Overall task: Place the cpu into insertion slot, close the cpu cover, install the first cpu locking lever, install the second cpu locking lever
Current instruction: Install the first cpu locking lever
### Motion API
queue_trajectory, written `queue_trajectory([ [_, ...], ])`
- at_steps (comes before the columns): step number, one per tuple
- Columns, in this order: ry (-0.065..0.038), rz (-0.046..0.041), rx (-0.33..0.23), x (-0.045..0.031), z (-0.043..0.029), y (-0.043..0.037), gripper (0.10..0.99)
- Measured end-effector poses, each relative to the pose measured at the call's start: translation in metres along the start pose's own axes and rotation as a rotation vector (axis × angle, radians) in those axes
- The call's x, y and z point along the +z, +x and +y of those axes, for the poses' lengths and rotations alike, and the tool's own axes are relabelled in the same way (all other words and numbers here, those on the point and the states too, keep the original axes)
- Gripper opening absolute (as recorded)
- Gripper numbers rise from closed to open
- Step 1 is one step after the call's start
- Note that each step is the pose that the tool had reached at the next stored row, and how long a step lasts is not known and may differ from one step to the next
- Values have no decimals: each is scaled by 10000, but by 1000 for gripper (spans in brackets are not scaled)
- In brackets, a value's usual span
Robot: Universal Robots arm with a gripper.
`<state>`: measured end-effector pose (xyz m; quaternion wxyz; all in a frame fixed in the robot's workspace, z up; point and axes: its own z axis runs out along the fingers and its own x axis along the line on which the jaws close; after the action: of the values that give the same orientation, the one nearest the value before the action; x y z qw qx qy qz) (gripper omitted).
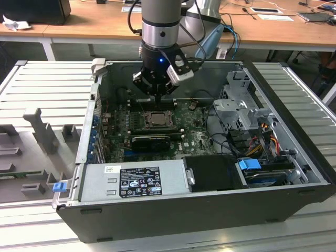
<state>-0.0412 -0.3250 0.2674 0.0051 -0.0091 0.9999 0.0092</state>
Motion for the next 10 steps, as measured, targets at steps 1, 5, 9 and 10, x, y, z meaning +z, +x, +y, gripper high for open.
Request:
queue_trajectory([
  [1, 1, -1, -9, 0, 0, 3, 106],
  [5, 0, -6, -43, 0, 0, 15, 106],
  [9, 0, -21, -78, -1, 1, 59, 106],
  [10, 0, -27, -82, -1, 1, 80, 106],
])
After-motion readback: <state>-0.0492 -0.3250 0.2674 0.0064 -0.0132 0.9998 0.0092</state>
